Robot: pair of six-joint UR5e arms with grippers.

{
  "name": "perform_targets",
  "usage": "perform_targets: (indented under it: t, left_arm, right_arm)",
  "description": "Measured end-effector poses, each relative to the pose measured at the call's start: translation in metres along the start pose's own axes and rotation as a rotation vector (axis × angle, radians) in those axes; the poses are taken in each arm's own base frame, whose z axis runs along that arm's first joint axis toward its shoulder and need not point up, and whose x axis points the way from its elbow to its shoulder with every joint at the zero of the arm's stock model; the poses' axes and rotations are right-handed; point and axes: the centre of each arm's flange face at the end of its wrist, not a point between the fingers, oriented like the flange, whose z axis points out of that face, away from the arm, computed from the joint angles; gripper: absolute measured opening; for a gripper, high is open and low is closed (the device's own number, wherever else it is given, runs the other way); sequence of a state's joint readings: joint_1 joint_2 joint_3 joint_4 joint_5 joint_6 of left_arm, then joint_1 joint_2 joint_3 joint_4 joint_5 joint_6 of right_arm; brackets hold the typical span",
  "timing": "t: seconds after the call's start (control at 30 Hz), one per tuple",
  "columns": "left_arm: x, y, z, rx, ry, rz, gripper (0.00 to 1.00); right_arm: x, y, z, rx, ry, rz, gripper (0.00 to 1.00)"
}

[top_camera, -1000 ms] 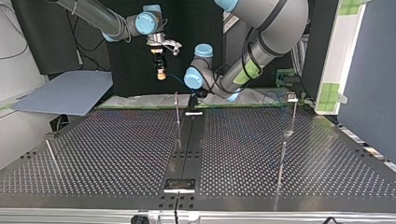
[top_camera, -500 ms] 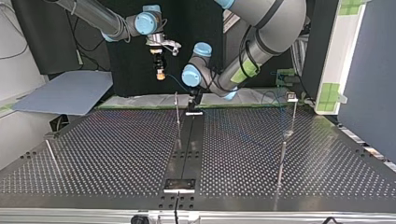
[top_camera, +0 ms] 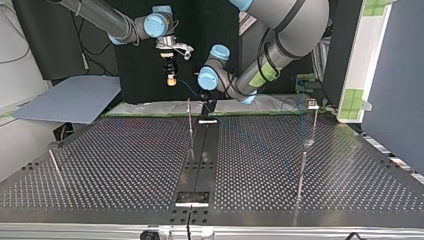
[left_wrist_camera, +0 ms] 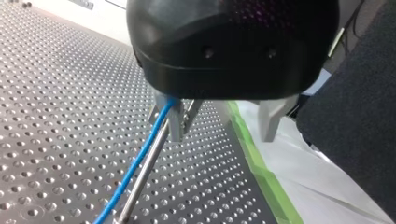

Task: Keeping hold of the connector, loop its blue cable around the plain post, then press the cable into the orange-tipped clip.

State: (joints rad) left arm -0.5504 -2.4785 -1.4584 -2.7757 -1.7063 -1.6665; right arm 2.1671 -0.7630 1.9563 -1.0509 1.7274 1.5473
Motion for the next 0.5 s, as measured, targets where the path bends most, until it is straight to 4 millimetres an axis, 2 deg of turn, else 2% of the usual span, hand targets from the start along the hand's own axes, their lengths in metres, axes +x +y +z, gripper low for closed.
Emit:
perform_targets:
  t: [0.03, 0.07, 0.13, 0.17, 0.2, 0.23, 0.27, 0.5]
  left_arm:
    - [0.0002, 0.0003, 0.0001, -0.002, -0.001, 0.000, 0.55]
    - [0.0002, 0.0006, 0.0000, -0.005, -0.002, -0.001, 0.48]
    - [0.0003, 0.0017, 0.0000, -0.016, -0.004, -0.001, 0.45]
    - [0.0002, 0.0023, -0.0001, -0.021, -0.004, -0.001, 0.38]
    - [0.0002, 0.0027, -0.0001, -0.024, -0.005, 0.000, 0.13]
    - [0.0001, 0.0031, 0.0000, -0.029, -0.007, 0.000, 0.13]
    - [-0.0003, 0.0033, 0.0003, -0.031, -0.010, -0.001, 0.01]
    - [-0.0025, 0.0038, 0.0024, -0.036, -0.032, 0.000, 0.01]
  right_arm:
    - [0.0000, 0.0001, 0.0000, 0.000, 0.000, 0.000, 0.00]
    - [0.0000, 0.0001, 0.0000, 0.000, 0.000, 0.000, 0.00]
    - [0.0000, 0.0001, 0.0000, 0.000, 0.000, -0.001, 0.00]
    - [0.0001, 0.0001, 0.0001, 0.000, 0.000, -0.001, 0.00]
    - [0.0001, 0.0002, 0.0001, 0.000, 0.000, -0.001, 0.00]
    - [0.0001, 0.0003, 0.0001, 0.000, 0.000, -0.001, 0.00]
    - [0.0000, 0.0004, 0.0001, -0.001, 0.000, -0.001, 0.00]
    - [0.0002, 0.0008, 0.0007, -0.002, 0.001, 0.000, 0.00]
